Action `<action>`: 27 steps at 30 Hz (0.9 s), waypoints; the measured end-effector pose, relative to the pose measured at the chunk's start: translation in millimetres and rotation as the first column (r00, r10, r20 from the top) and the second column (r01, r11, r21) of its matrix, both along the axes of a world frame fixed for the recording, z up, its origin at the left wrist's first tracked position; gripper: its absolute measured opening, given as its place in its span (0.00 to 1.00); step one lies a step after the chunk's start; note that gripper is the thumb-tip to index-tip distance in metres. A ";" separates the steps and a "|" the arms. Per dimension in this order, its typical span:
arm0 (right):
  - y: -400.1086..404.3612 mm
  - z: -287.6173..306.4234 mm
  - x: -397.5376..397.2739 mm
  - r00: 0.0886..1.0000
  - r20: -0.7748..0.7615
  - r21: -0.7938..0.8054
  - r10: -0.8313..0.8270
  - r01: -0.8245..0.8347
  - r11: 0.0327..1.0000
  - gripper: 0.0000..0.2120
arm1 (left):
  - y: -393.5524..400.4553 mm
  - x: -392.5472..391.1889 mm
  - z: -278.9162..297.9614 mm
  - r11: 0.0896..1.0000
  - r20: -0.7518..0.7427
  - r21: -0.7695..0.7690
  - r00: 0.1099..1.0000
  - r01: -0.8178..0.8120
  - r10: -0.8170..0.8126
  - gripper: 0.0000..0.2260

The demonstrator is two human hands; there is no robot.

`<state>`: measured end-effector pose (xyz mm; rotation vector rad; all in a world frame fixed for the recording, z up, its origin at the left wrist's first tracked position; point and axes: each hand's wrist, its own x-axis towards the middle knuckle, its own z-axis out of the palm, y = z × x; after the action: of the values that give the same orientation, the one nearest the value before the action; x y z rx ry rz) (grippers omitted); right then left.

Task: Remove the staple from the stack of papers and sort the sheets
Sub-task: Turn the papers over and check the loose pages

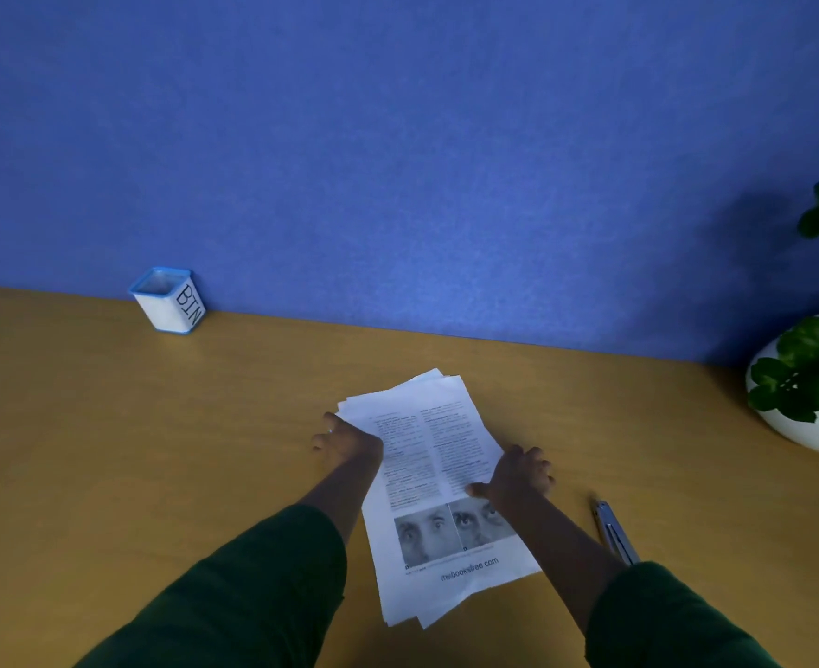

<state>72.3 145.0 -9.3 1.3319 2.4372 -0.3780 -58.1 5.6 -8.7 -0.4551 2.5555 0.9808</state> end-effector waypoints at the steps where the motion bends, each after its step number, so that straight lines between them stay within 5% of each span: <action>1: -0.1 -1.1 0.5 1.000 0.001 0.011 0.005 -0.005 1.000 0.45 | -0.8 0.7 -0.3 0.999 0.004 0.035 1.000 -0.029 0.029 0.35; 5: -0.6 -5.4 2.3 1.000 -0.014 0.037 0.013 -0.012 0.999 0.44 | -5.9 3.2 -3.2 0.962 0.012 0.252 0.994 -0.106 0.107 0.36; 9: -3.3 -9.1 3.4 0.999 -0.040 0.058 0.006 -0.004 0.998 0.43 | -6.7 6.9 -6.9 0.899 0.087 0.396 0.982 -0.189 0.168 0.21; 16: -5.4 -12.1 4.6 0.997 -0.072 0.073 0.000 0.006 0.997 0.41 | 4.8 15.8 -4.8 0.998 0.061 0.007 0.996 -0.059 0.058 0.25; 22: -6.1 -12.6 6.3 0.997 -0.074 0.087 0.013 -0.006 0.996 0.40 | 7.0 15.0 -1.9 0.975 0.069 0.182 0.991 -0.129 0.118 0.25; 27: -6.2 -12.2 5.6 0.997 -0.074 0.083 0.020 -0.014 0.996 0.41 | 4.8 9.0 2.8 0.952 0.086 0.271 0.988 -0.145 0.126 0.12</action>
<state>77.8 138.8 -21.5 1.3530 2.5488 -0.3317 -49.2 10.4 -5.9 -0.5774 2.3042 1.3253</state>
